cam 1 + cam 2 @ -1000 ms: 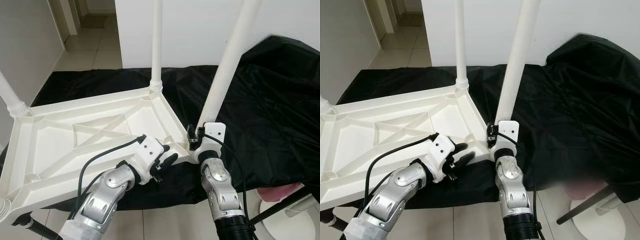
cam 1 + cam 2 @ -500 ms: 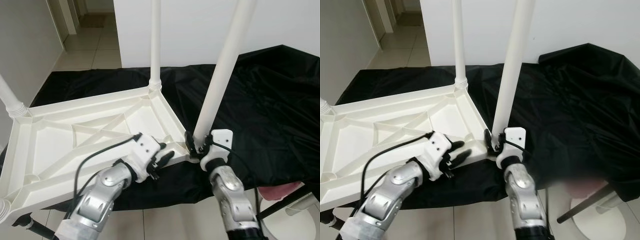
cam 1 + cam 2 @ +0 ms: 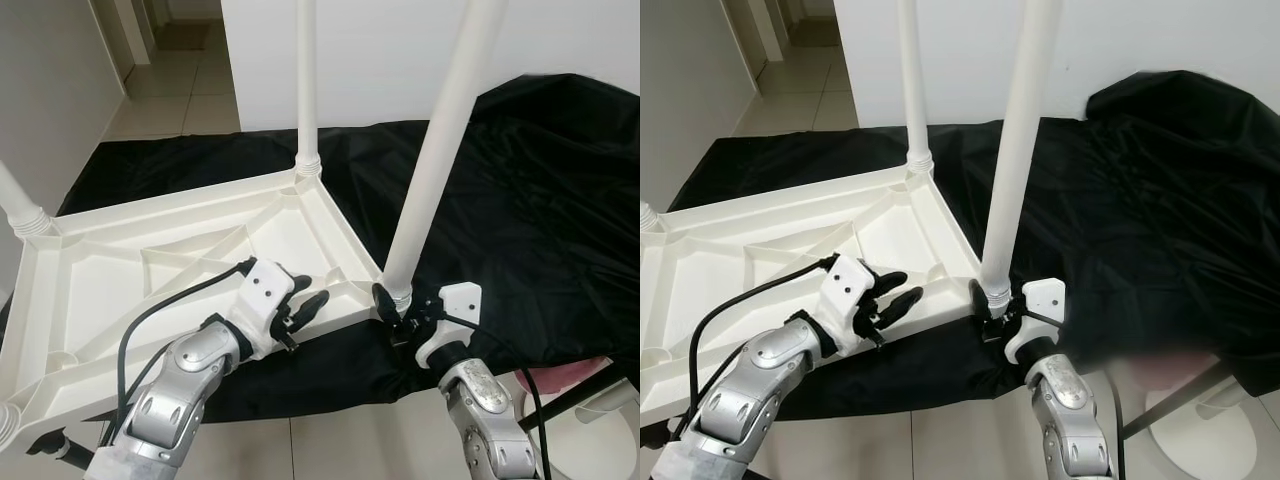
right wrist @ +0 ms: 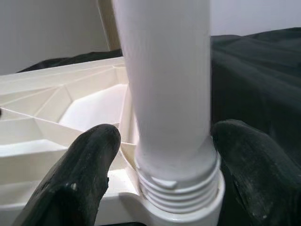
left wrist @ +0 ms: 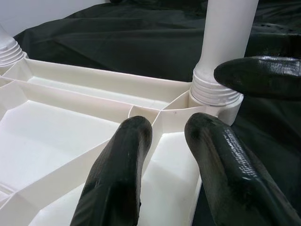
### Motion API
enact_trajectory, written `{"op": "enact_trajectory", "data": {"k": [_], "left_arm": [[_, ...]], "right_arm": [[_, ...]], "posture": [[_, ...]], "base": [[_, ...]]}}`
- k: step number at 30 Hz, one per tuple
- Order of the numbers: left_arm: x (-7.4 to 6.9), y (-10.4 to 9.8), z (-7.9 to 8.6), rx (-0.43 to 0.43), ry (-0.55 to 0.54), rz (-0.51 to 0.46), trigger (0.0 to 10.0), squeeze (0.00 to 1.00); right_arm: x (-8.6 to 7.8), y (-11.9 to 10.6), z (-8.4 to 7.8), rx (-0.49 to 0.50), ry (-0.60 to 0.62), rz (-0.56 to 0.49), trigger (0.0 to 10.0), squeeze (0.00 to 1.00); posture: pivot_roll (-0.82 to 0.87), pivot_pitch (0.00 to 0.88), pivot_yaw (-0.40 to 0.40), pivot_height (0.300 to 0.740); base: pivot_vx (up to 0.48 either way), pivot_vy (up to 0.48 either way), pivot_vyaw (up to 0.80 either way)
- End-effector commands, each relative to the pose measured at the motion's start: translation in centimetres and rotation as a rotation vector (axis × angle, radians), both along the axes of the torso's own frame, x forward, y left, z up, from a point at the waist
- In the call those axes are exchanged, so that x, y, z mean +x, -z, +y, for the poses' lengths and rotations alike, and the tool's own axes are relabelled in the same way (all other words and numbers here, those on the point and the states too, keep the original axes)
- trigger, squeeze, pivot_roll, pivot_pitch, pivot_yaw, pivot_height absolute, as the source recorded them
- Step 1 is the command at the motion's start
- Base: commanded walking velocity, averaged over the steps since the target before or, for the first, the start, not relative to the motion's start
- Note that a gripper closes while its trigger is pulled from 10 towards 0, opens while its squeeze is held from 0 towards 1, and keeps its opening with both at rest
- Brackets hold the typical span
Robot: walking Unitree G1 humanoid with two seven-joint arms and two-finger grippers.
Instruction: Building children table
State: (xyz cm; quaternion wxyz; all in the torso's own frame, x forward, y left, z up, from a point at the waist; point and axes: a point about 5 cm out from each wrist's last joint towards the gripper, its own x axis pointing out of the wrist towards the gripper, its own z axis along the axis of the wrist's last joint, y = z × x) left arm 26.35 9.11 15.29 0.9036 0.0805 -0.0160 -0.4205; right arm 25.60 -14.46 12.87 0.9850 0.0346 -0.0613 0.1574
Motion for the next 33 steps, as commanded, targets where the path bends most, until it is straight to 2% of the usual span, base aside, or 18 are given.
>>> {"op": "enact_trajectory", "data": {"k": [1,10,13,22,26,33], "left_arm": [[-0.2,-0.2,0.3,0.003,0.005,0.003,10.0,0.00],[0.2,-0.7,0.5,-0.004,-0.013,0.002,10.0,0.00],[0.4,-0.8,0.1,-0.018,-0.019,0.004,10.0,0.00],[0.4,-0.8,-0.3,-0.005,0.002,0.002,10.0,0.00],[0.3,-0.9,-0.4,-0.008,0.002,0.002,10.0,0.00],[0.3,-0.8,-0.3,-0.010,-0.006,0.011,10.0,0.00]], "right_arm": [[-0.1,-0.1,0.0,0.001,-0.017,-0.009,10.0,0.00],[0.4,-0.4,-0.5,-0.024,-0.043,-0.024,10.0,0.00],[1.1,-0.4,-0.8,-0.066,-0.070,-0.038,10.0,0.00],[1.5,-0.2,-0.2,-0.076,-0.098,-0.043,10.0,0.00],[1.5,-0.2,0.0,-0.067,-0.110,-0.044,10.0,0.00],[1.6,-0.6,-0.2,-0.067,-0.104,-0.056,10.0,0.00]], "posture": [[-0.05,0.043,0.057,0.740],[-0.05,0.041,0.055,0.740],[-0.08,0.039,0.067,0.740],[-0.10,0.025,0.067,0.740],[-0.10,0.057,0.063,0.740],[-0.07,0.058,0.078,0.740]], "base": [[0.000,0.000,0.00],[0.000,0.000,0.00],[0.000,0.000,0.00],[0.000,0.000,0.00],[0.000,0.000,0.00],[0.000,0.000,0.00]]}}
